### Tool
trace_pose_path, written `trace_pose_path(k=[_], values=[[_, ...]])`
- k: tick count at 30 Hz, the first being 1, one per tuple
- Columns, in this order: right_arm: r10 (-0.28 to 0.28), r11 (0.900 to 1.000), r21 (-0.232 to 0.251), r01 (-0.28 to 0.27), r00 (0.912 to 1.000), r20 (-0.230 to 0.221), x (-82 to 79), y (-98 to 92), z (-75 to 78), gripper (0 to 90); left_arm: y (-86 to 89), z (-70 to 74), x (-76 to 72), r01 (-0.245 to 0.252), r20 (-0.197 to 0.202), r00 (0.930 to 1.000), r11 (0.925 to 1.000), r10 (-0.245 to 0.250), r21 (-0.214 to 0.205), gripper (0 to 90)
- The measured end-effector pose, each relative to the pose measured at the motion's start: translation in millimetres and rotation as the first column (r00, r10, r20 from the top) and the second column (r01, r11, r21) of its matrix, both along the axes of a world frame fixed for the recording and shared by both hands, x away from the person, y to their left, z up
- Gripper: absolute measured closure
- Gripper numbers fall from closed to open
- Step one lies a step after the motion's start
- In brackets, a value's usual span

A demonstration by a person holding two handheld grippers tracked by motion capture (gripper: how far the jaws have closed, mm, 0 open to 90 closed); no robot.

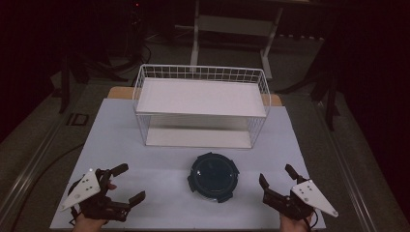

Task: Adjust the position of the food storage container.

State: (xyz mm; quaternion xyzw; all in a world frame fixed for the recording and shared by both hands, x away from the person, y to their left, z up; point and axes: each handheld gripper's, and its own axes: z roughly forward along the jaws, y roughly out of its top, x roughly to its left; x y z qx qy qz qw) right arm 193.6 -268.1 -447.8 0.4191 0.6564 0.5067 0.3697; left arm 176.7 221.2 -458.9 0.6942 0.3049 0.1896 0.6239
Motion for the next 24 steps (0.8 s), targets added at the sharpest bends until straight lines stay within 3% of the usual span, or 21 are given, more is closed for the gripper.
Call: trace_pose_path(k=[8,16,18,20,22,23,24], values=[[0.012,0.9999,0.006,-0.012,0.9998,-0.012,1.5,1.4,-0.9,12.5,-11.4,11.6,2.5,0.046,0.002,0.9989,0.9976,-0.046,0.052,0.4],[0.025,0.9997,0.001,-0.025,0.9995,-0.019,2.6,2.1,-1.5,12.5,-29.0,17.3,15.3,0.139,-0.067,0.9887,0.9863,-0.134,0.088,1.1],[0.029,0.9996,0.001,-0.029,0.9994,-0.018,2.6,2.0,-1.3,12.5,-35.7,17.3,17.6,0.185,-0.063,0.9817,0.9785,-0.180,0.091,14.0],[0.030,0.9996,0.002,-0.030,0.9994,-0.016,2.5,2.0,-1.1,12.5,-38.7,16.9,18.6,0.195,-0.064,0.9799,0.9758,-0.189,0.100,15.1],[0.032,0.9995,0.007,-0.032,0.9993,-0.017,2.4,1.7,-0.9,12.5,-43.7,15.1,21.4,0.224,-0.069,0.9734,0.9692,-0.218,0.101,24.6],[0.033,0.9994,0.012,-0.033,0.9992,-0.021,2.7,1.3,-1.1,12.5,-49.2,12.2,25.2,0.257,-0.080,0.9651,0.9602,-0.249,0.109,32.6],[0.034,0.9993,0.013,-0.034,0.9992,-0.021,2.6,1.1,-1.2,12.5,-49.2,12.2,25.2,0.257,-0.080,0.9651,0.9602,-0.249,0.109,37.2]])
